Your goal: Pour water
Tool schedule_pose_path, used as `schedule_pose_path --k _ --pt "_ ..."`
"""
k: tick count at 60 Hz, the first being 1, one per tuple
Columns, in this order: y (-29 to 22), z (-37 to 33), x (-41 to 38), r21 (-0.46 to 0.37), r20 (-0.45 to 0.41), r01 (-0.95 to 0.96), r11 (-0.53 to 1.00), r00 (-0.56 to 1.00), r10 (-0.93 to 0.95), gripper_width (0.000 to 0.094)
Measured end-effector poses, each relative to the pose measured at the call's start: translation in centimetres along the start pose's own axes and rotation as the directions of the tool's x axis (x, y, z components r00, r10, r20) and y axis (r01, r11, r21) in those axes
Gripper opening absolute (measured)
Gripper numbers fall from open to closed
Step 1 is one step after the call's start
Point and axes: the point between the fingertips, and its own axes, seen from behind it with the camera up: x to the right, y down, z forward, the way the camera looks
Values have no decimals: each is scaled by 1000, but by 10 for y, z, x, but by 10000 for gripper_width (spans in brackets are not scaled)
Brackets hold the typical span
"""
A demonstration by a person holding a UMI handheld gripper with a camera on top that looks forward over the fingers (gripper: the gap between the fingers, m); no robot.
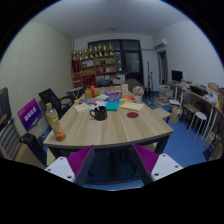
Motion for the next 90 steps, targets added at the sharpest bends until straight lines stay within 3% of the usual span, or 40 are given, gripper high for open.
schedule_pose_path --k 15,23,35,50,60,64,65,71,77,84,90 --pt "-2 27 -47 39 80 50 998 995 -53 819" --pt "-3 56 -107 93 151 99 991 982 -113 817" --pt "11 124 -230 94 206 94 991 972 -112 816" --pt "4 225 -310 165 140 56 985 987 -80 803" --pt "-21 271 -321 238 21 35 971 999 -41 798" --pt "-22 287 -314 214 -35 31 976 999 -24 490" --pt "-20 289 -312 200 -51 36 979 998 -26 472" --pt "-24 295 -313 204 -96 106 973 991 -88 441" --pt "-21 298 -328 142 -106 162 976 983 -148 430" --pt "-24 311 -335 84 -44 176 981 984 -173 372" --pt "-53 318 -362 85 21 97 992 995 -100 336"
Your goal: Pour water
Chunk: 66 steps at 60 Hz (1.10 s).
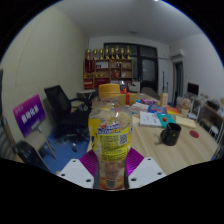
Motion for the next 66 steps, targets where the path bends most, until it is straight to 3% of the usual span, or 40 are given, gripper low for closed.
schedule_pose_path --k 7,12,16,22,31,38,43,50,57,61,66 --pt "-60 30 4 19 112 -252 967 962 249 336" --pt "-107 49 22 19 155 -519 855 846 510 335" --pt "-119 77 60 -19 226 -736 677 657 720 335" --pt "-134 95 98 -123 261 -944 306 267 928 335" --pt "-130 103 129 -317 179 -917 -242 -309 934 331" --pt "-128 118 139 -419 159 -805 -420 -521 839 332" --pt "-139 108 141 -435 142 -747 -502 -608 781 334" --pt "-136 107 148 -461 122 -700 -545 -659 742 331" --pt "-136 100 146 -466 107 -727 -504 -611 784 333" --pt "-142 88 143 -481 177 -819 -313 -441 880 335" --pt "-148 59 160 -426 348 -894 136 -23 937 335"
